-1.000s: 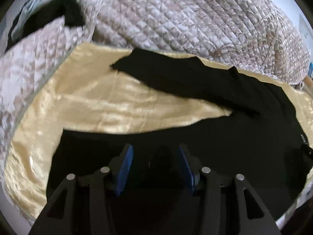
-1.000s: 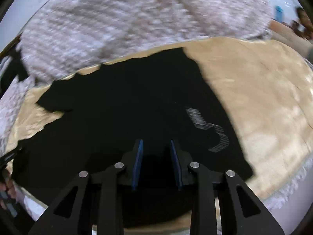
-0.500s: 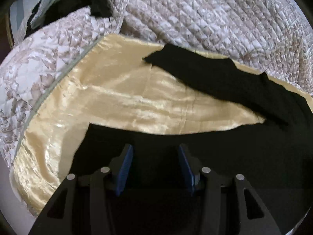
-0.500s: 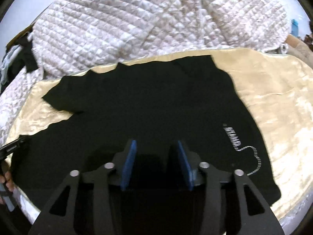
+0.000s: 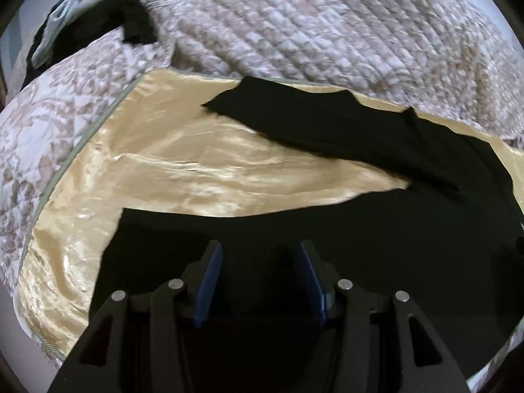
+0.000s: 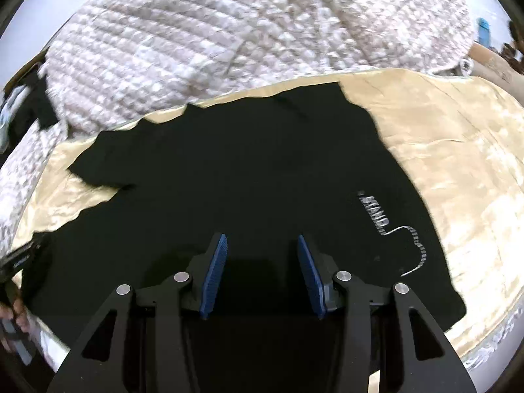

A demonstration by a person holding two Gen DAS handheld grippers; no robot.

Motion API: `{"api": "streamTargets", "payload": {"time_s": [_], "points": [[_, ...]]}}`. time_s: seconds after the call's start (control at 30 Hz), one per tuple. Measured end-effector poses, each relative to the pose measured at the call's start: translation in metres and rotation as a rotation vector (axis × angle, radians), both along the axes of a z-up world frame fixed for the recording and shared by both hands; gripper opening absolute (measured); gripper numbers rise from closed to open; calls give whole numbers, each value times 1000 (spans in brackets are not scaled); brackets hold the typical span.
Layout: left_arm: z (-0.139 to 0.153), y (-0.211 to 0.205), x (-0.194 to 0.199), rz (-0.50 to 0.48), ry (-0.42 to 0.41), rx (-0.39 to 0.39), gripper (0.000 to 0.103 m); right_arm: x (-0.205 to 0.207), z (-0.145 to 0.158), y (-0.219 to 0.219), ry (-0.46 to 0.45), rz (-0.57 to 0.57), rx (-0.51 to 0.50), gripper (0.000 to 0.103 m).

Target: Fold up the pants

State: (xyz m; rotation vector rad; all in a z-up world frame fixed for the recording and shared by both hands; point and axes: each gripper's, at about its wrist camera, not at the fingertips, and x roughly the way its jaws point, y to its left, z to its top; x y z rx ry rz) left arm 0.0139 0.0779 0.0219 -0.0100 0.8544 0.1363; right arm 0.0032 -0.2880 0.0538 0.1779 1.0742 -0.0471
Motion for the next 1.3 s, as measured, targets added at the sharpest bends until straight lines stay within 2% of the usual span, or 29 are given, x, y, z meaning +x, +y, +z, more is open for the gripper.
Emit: {"api": "streamTargets", "payload": {"time_s": [0.33, 0.43, 0.57, 0.8, 0.87, 1.07, 1.3], "points": [[9, -34, 11, -127, 21, -13, 51, 18, 4, 20, 50, 110, 45, 46], [14, -39, 24, -167, 26, -18, 51, 33, 4, 20, 68, 138, 69, 55], [21, -41, 54, -210, 24, -47, 52, 60, 3, 15, 74, 180, 81, 56], [28, -33, 137, -220, -6, -57, 62, 120, -10, -7, 91, 188, 86, 59], [25, -31, 161, -219, 1, -58, 63, 141, -13, -13, 90, 193, 67, 63], [12, -34, 226, -225, 29, -97, 67, 199, -27, -28, 92, 177, 52, 63], [-9, -53, 274, -233, 72, -55, 70, 248, -66, -28, 153, 172, 9, 63]]}}
